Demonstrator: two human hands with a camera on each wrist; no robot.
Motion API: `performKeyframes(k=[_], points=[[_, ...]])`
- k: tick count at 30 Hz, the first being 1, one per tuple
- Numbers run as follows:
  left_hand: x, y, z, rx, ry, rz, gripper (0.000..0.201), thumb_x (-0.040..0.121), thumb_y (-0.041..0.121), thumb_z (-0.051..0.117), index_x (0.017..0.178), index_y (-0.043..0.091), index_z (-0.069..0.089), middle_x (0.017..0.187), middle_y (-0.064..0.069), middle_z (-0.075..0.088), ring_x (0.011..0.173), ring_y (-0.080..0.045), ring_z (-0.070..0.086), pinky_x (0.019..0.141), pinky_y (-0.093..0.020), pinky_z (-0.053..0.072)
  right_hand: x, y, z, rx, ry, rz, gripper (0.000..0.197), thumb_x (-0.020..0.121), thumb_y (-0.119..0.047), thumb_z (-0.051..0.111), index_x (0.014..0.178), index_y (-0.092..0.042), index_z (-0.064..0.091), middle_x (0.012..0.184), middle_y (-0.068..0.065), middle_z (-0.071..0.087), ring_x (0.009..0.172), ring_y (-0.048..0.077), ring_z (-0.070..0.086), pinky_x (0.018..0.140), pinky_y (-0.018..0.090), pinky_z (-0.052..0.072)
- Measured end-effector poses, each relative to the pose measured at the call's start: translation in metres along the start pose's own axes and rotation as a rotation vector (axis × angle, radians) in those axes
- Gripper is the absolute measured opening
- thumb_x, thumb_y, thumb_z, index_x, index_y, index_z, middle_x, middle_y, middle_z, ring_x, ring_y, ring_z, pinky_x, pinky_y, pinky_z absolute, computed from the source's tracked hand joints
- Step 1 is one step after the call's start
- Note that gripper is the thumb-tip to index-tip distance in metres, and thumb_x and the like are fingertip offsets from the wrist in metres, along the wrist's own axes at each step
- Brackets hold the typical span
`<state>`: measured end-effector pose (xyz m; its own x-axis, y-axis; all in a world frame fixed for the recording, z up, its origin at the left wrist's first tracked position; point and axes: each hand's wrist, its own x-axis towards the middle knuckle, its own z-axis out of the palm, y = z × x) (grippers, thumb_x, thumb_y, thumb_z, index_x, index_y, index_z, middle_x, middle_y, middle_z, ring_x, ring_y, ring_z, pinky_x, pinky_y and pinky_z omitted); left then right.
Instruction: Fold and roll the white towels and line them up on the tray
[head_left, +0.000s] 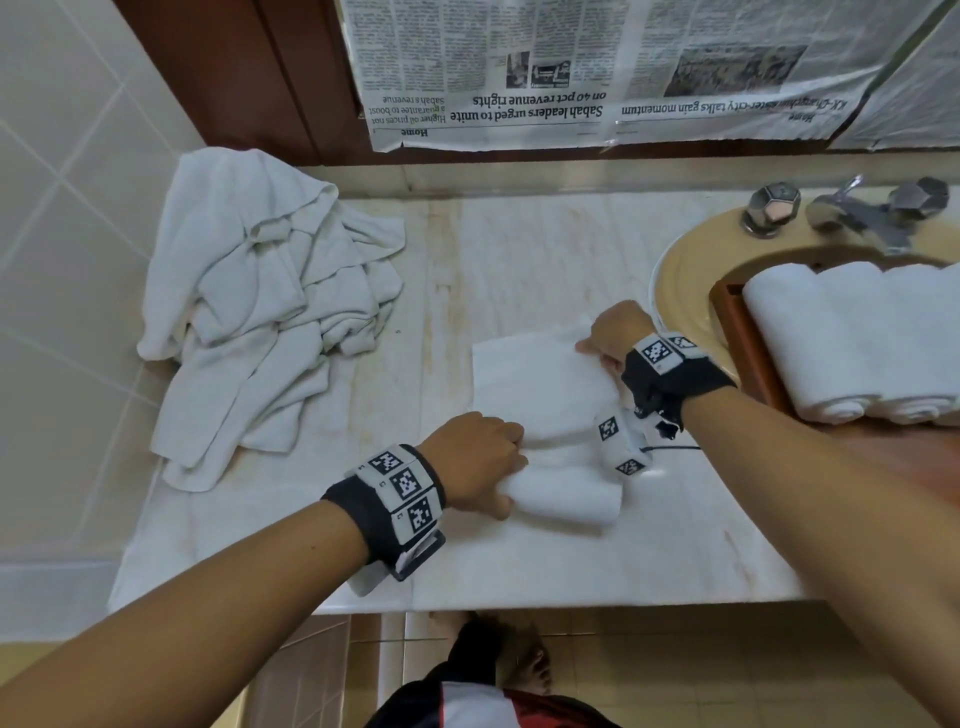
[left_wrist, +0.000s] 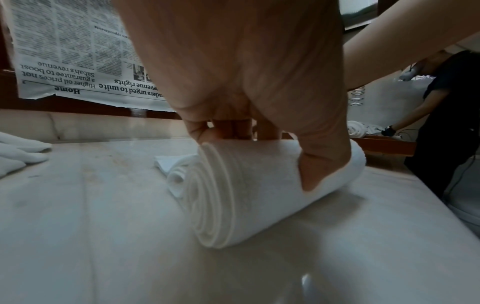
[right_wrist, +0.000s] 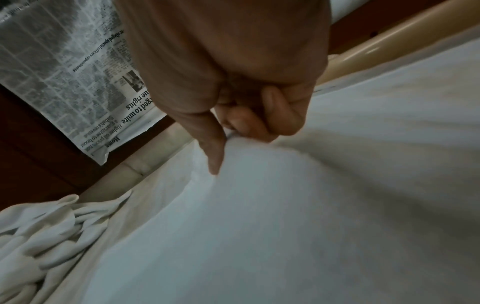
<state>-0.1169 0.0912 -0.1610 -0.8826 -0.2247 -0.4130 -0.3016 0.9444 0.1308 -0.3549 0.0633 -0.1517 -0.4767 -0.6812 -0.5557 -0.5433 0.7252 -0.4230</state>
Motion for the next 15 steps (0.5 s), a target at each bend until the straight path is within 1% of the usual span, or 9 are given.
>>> performKeyframes(k=[2,3,5,7,8,10,11,13,15], points=[[0.001,-0.001,-0.001,0.007,-0.004,0.01,0.039,0.08,0.048,0.058,0.105,0.018,0.067,0.104,0.0,0.054,0.092,-0.022,0.054,0.083,-0.038,0.044,0.008,-0.008,-0.014,-0.137,0.051,-0.06,0.007,0.096,-0.023,0.05,0.093,-0.019,0.055,0.075,0.002,0.049,0.073,0.021,0.054,0.05,0.02,0.035],[0.002,-0.001,-0.001,0.007,-0.006,0.014,0.039,0.081,0.048,0.058,0.105,0.019,0.067,0.104,0.0,0.054,0.093,-0.022,0.053,0.084,-0.037,0.042,0.013,-0.011,-0.018,-0.121,0.114,-0.072,0.014,0.097,-0.027,0.049,0.102,-0.016,0.058,0.085,0.006,0.057,0.084,0.024,0.059,0.057,0.022,0.04],[0.003,-0.003,-0.001,-0.015,-0.007,0.021,0.039,0.081,0.048,0.058,0.107,0.02,0.066,0.105,0.0,0.054,0.095,-0.021,0.052,0.085,-0.035,0.04,0.016,-0.015,-0.027,0.192,0.197,-0.051,0.032,0.095,-0.024,0.056,0.12,-0.005,0.059,0.114,0.016,0.064,0.1,0.027,0.063,0.077,0.031,0.054],[0.004,-0.006,-0.001,-0.082,-0.007,0.027,0.037,0.082,0.046,0.06,0.108,0.021,0.066,0.105,0.0,0.054,0.096,-0.021,0.05,0.083,-0.034,0.039,0.017,-0.012,-0.03,0.323,0.298,-0.043,0.041,0.088,-0.02,0.064,0.124,-0.002,0.057,0.125,0.017,0.061,0.105,0.03,0.062,0.093,0.037,0.052],[0.004,-0.008,-0.003,-0.128,-0.014,0.027,0.036,0.082,0.045,0.061,0.109,0.021,0.066,0.104,0.0,0.053,0.096,-0.021,0.05,0.081,-0.033,0.039,0.008,-0.013,-0.031,0.3,0.302,-0.044,0.043,0.087,-0.022,0.066,0.125,-0.004,0.056,0.128,0.014,0.06,0.112,0.03,0.059,0.096,0.033,0.047],[0.005,-0.013,-0.005,-0.233,-0.048,0.025,0.035,0.084,0.044,0.063,0.112,0.023,0.065,0.101,-0.001,0.052,0.095,-0.022,0.052,0.078,-0.032,0.04,-0.012,-0.009,-0.024,0.229,0.316,-0.122,0.039,0.089,-0.024,0.065,0.123,-0.008,0.058,0.128,0.008,0.058,0.117,0.027,0.054,0.09,0.024,0.039],[0.006,-0.016,-0.006,-0.282,-0.069,0.029,0.036,0.085,0.045,0.063,0.115,0.023,0.064,0.1,-0.002,0.052,0.094,-0.023,0.053,0.077,-0.032,0.041,-0.028,-0.007,-0.017,0.193,0.292,-0.175,0.033,0.089,-0.024,0.065,0.117,-0.008,0.061,0.124,0.008,0.061,0.115,0.026,0.056,0.088,0.025,0.039],[0.009,-0.022,-0.01,-0.364,-0.096,0.024,0.038,0.089,0.046,0.061,0.12,0.024,0.062,0.1,-0.002,0.056,0.097,-0.023,0.055,0.077,-0.032,0.042,-0.061,0.003,0.0,0.145,0.206,-0.255,0.021,0.087,-0.024,0.068,0.1,-0.008,0.068,0.107,0.008,0.067,0.103,0.025,0.061,0.083,0.026,0.042],[0.013,-0.029,-0.014,-0.48,-0.107,-0.033,0.038,0.091,0.044,0.06,0.126,0.028,0.061,0.11,0.001,0.063,0.104,-0.018,0.055,0.085,-0.031,0.042,-0.09,0.018,0.021,0.117,0.063,-0.274,0.018,0.082,-0.028,0.074,0.087,-0.012,0.068,0.091,0.002,0.067,0.092,0.021,0.063,0.077,0.026,0.046]])
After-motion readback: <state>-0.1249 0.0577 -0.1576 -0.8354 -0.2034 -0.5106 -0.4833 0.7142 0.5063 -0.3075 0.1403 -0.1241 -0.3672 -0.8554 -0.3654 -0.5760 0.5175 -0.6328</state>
